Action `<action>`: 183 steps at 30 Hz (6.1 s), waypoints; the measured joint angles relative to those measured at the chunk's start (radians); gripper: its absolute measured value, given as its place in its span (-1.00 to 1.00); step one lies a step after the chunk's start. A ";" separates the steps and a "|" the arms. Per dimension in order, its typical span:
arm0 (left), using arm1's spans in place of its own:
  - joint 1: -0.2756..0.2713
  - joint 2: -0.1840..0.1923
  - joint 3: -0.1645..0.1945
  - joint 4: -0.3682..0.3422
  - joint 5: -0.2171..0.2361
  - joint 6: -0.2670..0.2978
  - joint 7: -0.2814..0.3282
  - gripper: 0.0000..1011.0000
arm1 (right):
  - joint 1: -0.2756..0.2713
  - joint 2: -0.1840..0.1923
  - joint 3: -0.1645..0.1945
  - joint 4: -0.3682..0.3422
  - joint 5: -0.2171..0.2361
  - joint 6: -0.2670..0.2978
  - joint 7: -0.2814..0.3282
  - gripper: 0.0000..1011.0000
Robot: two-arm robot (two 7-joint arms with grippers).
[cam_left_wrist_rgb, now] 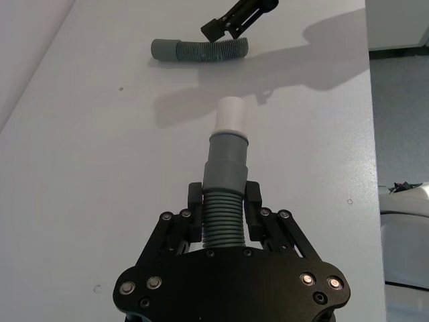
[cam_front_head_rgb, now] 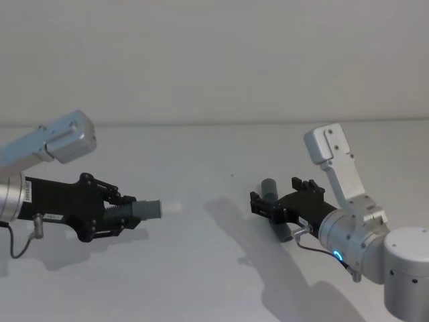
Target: Use both hands to pick up one end of the pipe from the table, align the ends, and insert them.
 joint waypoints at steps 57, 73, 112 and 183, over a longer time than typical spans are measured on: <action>0.000 0.000 0.000 0.000 0.000 0.000 0.000 -0.34 | 0.060 -0.083 0.061 0.200 0.023 0.049 0.039 0.37; 0.000 0.000 0.000 0.000 0.000 0.000 0.000 -0.34 | 0.050 -0.076 0.065 0.209 0.001 0.048 0.046 -0.54; 0.000 0.000 0.000 0.000 0.000 0.000 0.000 -0.34 | 0.074 0.085 0.027 0.216 -0.051 -0.414 0.314 -0.57; 0.000 0.000 0.000 0.000 0.000 0.000 0.000 -0.34 | 0.500 0.381 -0.230 0.610 0.201 -1.579 1.393 -0.58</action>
